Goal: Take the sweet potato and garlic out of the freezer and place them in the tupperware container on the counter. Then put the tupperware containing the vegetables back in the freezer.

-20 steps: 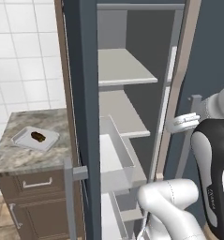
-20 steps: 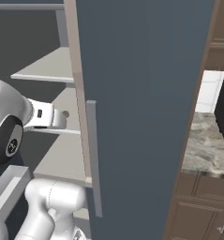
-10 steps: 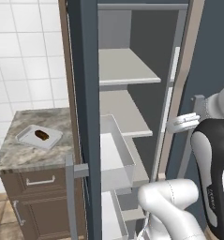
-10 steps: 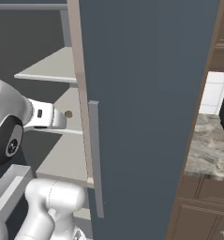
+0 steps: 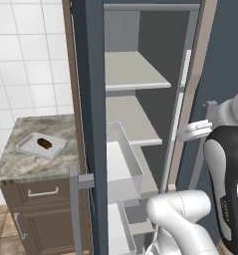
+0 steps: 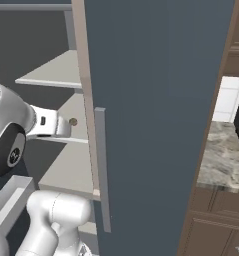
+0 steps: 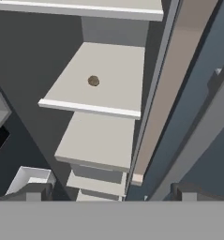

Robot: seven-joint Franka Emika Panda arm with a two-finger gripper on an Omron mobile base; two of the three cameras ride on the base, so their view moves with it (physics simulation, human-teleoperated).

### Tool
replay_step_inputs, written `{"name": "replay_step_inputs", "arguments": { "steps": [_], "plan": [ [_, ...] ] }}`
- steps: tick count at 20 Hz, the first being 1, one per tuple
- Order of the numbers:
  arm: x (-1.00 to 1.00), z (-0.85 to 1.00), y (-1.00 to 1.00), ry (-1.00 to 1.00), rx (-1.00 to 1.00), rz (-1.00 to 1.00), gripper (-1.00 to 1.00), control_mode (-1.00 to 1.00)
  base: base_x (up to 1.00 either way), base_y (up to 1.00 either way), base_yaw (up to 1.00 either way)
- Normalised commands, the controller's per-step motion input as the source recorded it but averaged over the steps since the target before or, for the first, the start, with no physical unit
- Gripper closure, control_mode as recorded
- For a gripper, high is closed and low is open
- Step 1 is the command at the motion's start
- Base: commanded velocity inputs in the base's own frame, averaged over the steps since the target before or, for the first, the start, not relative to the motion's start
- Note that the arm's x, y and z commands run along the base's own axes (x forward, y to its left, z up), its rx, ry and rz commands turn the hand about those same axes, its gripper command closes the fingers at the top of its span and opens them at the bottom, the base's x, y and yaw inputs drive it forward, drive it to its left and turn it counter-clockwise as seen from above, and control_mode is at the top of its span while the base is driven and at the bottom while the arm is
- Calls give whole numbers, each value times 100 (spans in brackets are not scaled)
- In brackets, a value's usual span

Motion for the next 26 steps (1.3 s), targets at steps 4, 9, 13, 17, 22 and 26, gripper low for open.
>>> {"name": "replay_step_inputs", "arguments": {
  "steps": [4, 9, 13, 17, 22, 26],
  "plan": [
    [15, -6, 0, 4, 3, 13, -100, -100, 0, 0, 0],
    [20, -20, 7, 2, 1, 9, -100, -100, 0, 0, 0],
    [21, -26, 32, 0, 0, 0, -100, -100, 0, 0, 0],
    [22, -29, 21, 0, 0, 0, -100, -100, 0, 0, 0],
    [23, -16, 3, 0, 0, 0, -100, -100, 0, 0, 0],
    [31, -19, 4, 0, 0, 0, -100, -100, 0, 0, 0]
  ]
}}
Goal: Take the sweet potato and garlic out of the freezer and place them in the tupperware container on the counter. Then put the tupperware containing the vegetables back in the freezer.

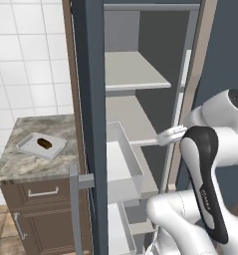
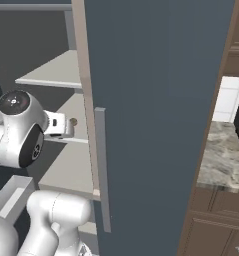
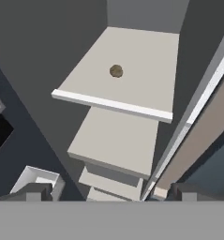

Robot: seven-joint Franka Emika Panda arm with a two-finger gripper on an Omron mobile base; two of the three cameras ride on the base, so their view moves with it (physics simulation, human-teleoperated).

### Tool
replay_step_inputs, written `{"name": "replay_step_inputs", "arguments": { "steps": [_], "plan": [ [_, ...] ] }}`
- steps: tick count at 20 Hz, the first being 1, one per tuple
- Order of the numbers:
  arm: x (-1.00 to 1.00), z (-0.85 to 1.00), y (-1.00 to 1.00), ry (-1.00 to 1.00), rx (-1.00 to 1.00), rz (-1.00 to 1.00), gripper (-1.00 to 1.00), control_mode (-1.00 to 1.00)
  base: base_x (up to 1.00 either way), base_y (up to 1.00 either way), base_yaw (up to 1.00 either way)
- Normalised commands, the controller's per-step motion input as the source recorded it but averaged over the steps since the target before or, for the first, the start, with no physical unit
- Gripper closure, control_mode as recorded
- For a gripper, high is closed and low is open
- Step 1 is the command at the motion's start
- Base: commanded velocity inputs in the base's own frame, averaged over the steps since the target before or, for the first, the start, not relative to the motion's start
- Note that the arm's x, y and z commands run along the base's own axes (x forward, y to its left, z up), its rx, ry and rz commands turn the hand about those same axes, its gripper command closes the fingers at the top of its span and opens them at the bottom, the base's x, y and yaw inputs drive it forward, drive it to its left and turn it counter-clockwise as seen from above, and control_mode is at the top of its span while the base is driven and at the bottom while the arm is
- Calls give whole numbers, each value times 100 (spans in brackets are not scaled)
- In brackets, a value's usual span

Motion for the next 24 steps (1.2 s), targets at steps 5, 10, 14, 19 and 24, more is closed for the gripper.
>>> {"name": "replay_step_inputs", "arguments": {
  "steps": [5, 10, 14, 19, 24],
  "plan": [
    [35, -21, 12, 0, 0, 0, -100, -100, 0, 0, 0],
    [40, -7, 9, 8, 0, 0, -100, -100, 0, 0, 0],
    [46, -18, 4, 4, 0, 0, -100, -100, 0, 0, 0],
    [41, -19, 5, 1, 0, 0, -100, -100, 0, 0, 0],
    [30, -38, 14, 0, 0, 0, -100, -100, 0, 0, 0]
  ]
}}
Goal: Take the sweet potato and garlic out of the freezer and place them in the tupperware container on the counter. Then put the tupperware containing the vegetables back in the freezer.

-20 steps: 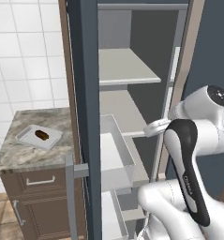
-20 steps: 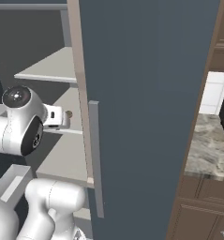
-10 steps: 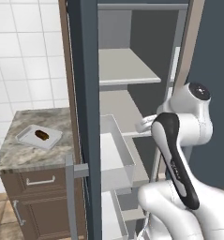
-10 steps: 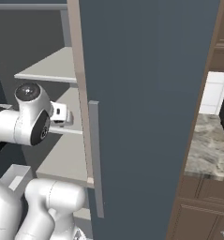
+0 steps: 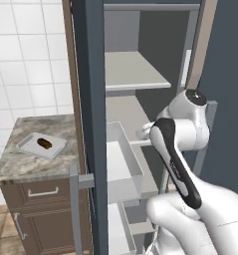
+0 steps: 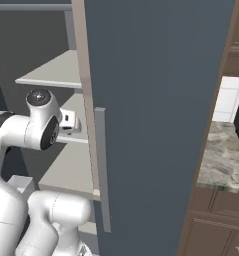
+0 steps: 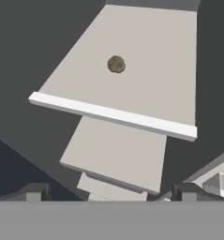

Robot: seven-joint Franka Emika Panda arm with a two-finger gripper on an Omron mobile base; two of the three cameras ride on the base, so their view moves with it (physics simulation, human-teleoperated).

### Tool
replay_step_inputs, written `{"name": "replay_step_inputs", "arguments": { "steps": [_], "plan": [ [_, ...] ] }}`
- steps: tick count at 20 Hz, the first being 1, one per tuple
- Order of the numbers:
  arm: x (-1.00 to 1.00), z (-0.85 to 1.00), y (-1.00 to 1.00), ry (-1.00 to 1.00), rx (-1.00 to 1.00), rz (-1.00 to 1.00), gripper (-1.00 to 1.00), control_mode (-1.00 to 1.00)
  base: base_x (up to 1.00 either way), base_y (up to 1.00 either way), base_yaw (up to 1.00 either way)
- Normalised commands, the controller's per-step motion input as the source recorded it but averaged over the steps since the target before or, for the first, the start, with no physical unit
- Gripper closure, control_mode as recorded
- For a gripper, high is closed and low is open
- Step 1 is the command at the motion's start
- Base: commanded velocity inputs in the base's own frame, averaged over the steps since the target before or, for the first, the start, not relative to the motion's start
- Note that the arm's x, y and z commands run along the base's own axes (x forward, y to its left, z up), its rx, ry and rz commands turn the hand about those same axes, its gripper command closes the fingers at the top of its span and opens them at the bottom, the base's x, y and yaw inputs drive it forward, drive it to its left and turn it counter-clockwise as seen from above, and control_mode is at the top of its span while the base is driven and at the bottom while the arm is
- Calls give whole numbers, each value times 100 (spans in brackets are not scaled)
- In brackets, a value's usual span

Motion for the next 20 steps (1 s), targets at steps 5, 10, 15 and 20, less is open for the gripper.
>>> {"name": "replay_step_inputs", "arguments": {
  "steps": [5, 10, 15, 20],
  "plan": [
    [31, -14, 9, 4, 0, 0, -100, -100, 0, 0, 0],
    [43, -4, 8, 6, 0, 0, -100, -100, 0, 0, 0],
    [43, -14, 4, 0, 0, 0, -100, -100, 0, 0, 0],
    [31, -29, 4, 0, 0, 0, -100, -100, 0, 0, 0]
  ]
}}
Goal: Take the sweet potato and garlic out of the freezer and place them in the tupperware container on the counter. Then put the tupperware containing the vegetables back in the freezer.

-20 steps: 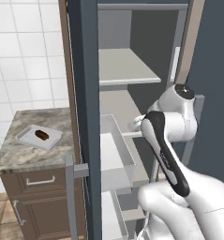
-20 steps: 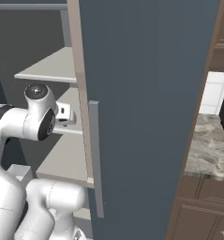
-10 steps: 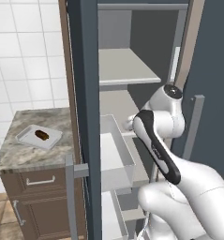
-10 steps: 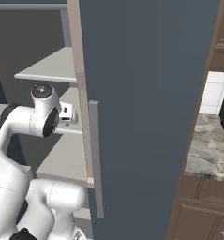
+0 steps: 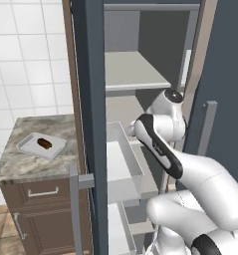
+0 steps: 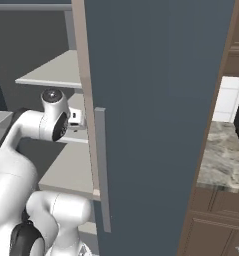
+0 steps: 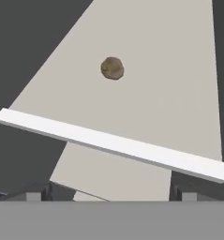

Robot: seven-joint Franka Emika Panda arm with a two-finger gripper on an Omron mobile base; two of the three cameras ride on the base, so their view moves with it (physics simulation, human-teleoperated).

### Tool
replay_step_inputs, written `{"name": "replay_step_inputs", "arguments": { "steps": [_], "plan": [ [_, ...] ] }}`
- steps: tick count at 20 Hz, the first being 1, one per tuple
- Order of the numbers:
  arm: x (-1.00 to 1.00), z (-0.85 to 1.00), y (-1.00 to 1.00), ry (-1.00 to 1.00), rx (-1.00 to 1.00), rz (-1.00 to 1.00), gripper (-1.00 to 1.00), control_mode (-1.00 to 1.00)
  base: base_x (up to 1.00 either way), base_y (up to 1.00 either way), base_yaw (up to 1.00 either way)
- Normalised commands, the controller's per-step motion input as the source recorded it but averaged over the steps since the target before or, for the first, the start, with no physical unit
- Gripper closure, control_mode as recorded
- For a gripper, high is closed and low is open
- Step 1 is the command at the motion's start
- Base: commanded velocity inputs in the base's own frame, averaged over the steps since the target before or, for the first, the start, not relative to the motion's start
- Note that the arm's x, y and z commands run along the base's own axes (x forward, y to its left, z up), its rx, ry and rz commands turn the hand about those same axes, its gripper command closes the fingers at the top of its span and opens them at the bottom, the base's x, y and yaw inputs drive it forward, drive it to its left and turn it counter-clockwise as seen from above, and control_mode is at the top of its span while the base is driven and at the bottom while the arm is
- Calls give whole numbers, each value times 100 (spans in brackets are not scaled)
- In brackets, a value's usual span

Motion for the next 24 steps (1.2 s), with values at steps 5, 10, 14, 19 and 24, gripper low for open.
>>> {"name": "replay_step_inputs", "arguments": {
  "steps": [5, 10, 14, 19, 24],
  "plan": [
    [36, -13, 2, 3, 0, 0, -100, -100, 0, 0, 0],
    [39, 0, 4, 5, 0, 0, -100, -100, 0, 0, 0],
    [37, -6, 13, 2, 0, 0, -100, -100, 0, 0, 0],
    [27, -13, 10, 0, 0, 0, -100, -100, 0, 0, 0],
    [20, -27, 17, 0, 0, 0, -100, -100, 0, 0, 0]
  ]
}}
